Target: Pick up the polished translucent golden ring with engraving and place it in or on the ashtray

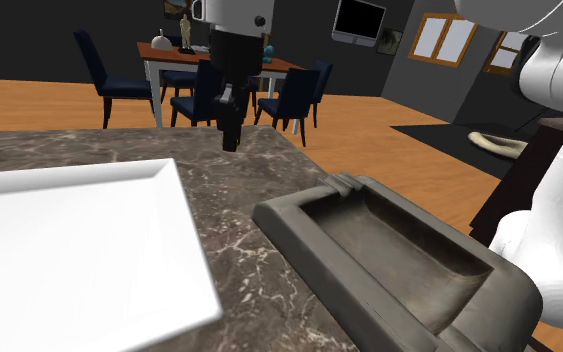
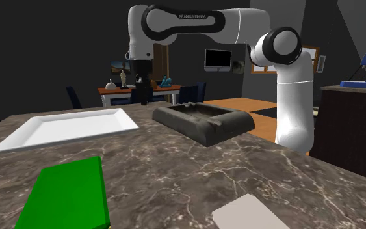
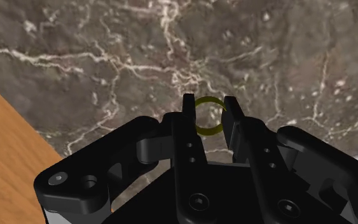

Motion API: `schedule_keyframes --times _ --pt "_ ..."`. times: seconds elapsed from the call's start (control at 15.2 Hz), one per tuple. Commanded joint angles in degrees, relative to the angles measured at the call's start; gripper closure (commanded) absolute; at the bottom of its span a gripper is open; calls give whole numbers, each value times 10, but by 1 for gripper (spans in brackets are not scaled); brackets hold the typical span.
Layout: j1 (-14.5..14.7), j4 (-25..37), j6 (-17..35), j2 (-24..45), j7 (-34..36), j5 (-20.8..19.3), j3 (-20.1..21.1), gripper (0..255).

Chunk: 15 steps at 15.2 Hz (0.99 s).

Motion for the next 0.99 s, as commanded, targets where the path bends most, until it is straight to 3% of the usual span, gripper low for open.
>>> schedule_keyframes --times 0.0,0.92 --pt "2 20 -17 4 1 -2 1 255" --pt "27 214 -154 66 14 -31 8 255"
